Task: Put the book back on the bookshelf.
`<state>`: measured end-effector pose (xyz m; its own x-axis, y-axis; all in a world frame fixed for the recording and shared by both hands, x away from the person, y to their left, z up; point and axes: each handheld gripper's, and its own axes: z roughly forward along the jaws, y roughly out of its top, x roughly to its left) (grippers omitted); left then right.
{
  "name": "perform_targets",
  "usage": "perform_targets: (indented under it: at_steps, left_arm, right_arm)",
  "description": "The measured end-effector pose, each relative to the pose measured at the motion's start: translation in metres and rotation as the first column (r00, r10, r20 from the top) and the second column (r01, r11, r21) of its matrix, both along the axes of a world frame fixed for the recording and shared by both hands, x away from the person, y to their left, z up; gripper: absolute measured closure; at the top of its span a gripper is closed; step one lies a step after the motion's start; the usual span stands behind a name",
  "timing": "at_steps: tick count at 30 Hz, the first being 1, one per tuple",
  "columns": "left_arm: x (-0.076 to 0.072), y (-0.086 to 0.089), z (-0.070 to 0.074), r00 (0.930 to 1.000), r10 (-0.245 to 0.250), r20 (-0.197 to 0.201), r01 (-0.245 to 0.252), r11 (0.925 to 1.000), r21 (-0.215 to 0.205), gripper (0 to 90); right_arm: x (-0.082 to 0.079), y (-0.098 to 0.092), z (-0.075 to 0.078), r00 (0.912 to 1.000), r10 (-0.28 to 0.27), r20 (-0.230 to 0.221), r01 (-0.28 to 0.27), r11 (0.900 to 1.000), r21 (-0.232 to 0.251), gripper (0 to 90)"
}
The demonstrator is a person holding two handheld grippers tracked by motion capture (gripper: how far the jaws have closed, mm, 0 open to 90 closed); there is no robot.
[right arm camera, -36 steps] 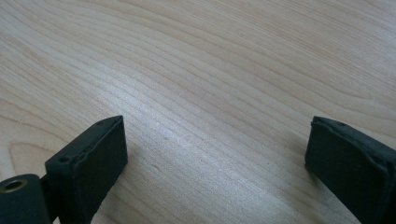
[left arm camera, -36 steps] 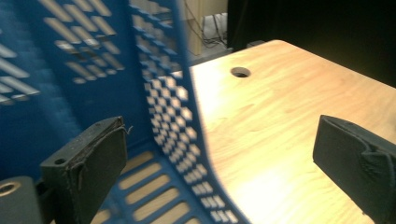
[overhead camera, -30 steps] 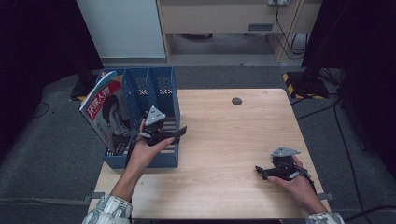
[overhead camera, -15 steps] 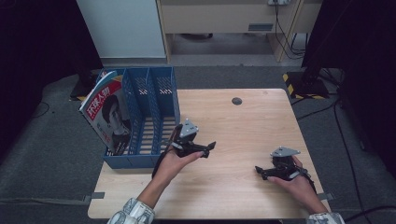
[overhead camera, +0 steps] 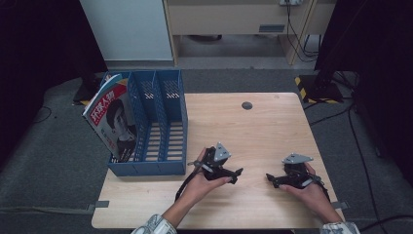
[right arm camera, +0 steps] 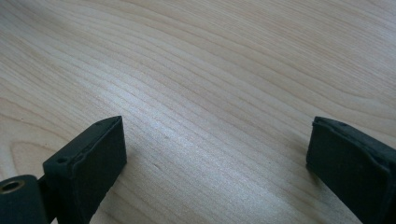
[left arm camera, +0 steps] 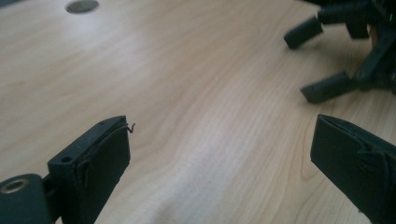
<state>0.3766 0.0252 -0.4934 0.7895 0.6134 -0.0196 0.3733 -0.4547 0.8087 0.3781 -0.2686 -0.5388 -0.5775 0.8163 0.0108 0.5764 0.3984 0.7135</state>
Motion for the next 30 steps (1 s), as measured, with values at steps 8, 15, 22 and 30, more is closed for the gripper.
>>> perform_targets:
  at_steps: [8, 15, 22, 30]
  left_arm:
    - [-0.004, -0.018, -0.021, 0.9996, 0.002, -0.028, -0.001, 0.9985, 0.055, 4.6]
    - [0.006, -0.015, -0.034, 0.9988, 0.041, -0.026, -0.037, 0.9928, 0.114, 4.7]
    - [0.019, 0.002, -0.038, 0.9913, 0.123, -0.046, -0.119, 0.989, 0.088, 5.0]
    - [0.026, 0.009, -0.042, 0.9848, 0.16, -0.067, -0.153, 0.9833, 0.098, 5.1]
  right_arm:
    - [0.0, -0.001, 0.0, 1.0, 0.005, -0.002, -0.005, 1.0, 0.001, 5.4]
    - [0.0, -0.001, 0.0, 1.0, 0.007, -0.001, -0.007, 1.0, 0.0, 5.4]
    - [0.0, -0.001, 0.0, 0.9999, 0.012, -0.001, -0.012, 1.0, -0.001, 5.4]
    - [0.0, -0.001, 0.0, 0.9999, 0.011, -0.002, -0.011, 1.0, 0.0, 5.4]
